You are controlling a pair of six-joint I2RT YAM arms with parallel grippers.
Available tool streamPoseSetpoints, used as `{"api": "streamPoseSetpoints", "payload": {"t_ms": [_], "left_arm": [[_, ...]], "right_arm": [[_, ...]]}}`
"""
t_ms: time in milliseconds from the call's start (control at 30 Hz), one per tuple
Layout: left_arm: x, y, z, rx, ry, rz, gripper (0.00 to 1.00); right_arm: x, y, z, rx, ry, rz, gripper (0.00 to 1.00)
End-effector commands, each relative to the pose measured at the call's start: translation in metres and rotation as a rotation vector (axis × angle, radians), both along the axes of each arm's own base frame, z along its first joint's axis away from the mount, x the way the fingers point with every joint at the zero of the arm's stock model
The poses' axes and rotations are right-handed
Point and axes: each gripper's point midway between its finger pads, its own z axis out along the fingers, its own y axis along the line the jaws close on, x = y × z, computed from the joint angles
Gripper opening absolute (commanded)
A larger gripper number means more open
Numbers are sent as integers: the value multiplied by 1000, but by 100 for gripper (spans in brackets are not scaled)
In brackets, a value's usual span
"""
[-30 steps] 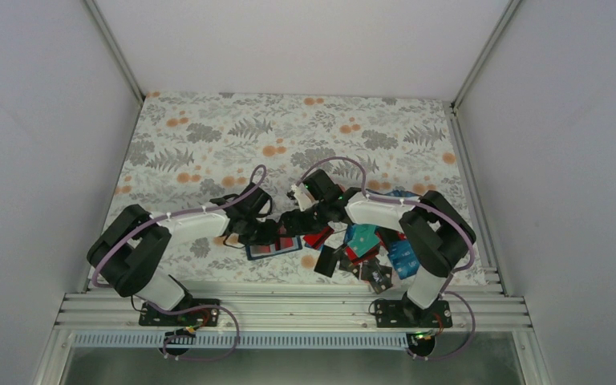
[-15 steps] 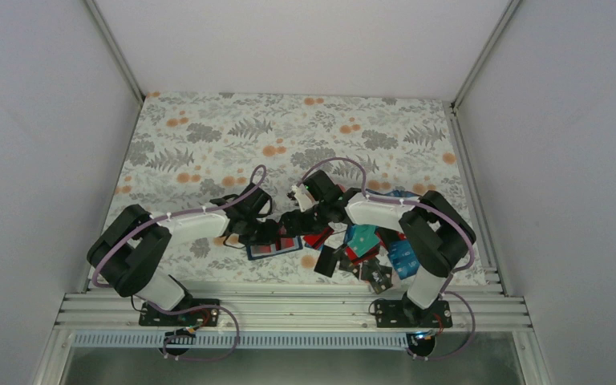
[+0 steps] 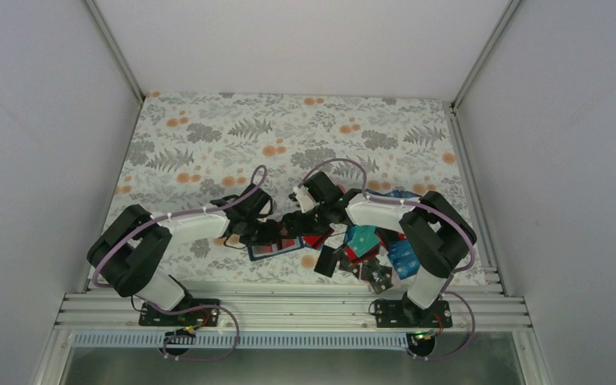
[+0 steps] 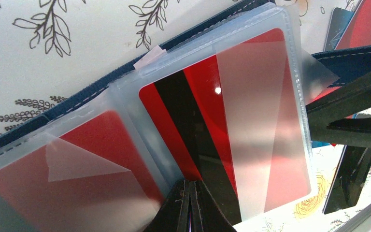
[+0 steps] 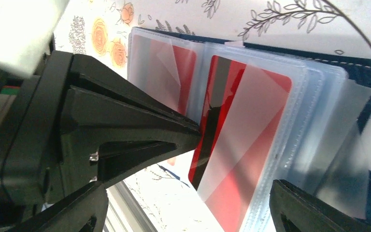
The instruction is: Put the credit cards into the card holder
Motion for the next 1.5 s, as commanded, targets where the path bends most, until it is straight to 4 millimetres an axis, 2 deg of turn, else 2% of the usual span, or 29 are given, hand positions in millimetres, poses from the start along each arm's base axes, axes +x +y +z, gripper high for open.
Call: {"api": "streamPoseSetpoints", "payload": {"t_ms": [0, 233, 400, 700, 833, 1033, 1133, 1300, 1467], "left_arm": [[-11, 10, -14, 47, 43, 9, 2], [-10, 9, -13, 45, 41, 10, 2], [-6, 8, -2, 37, 18, 17, 2], [9, 16, 48, 46, -91, 70, 2], [10, 27, 64, 61, -122, 113, 2], [8, 60, 75, 124, -157, 196, 2], [4, 78, 82, 147, -176, 242, 2], [-3, 99, 95, 159, -215, 297, 2], [-5, 108, 111, 144, -258, 338, 2]], "right_arm": [[-7, 10, 3, 37, 12, 33, 85], [-12, 21, 18, 103, 21, 69, 85], [-13, 28, 30, 139, 17, 87, 85], [-13, 44, 43, 168, 8, 120, 85], [-15, 53, 46, 180, 12, 140, 86], [-21, 73, 49, 190, 12, 177, 86], [-25, 89, 45, 192, 17, 205, 86], [-33, 118, 24, 170, 48, 255, 85], [-31, 125, 9, 143, 69, 259, 85]]}}
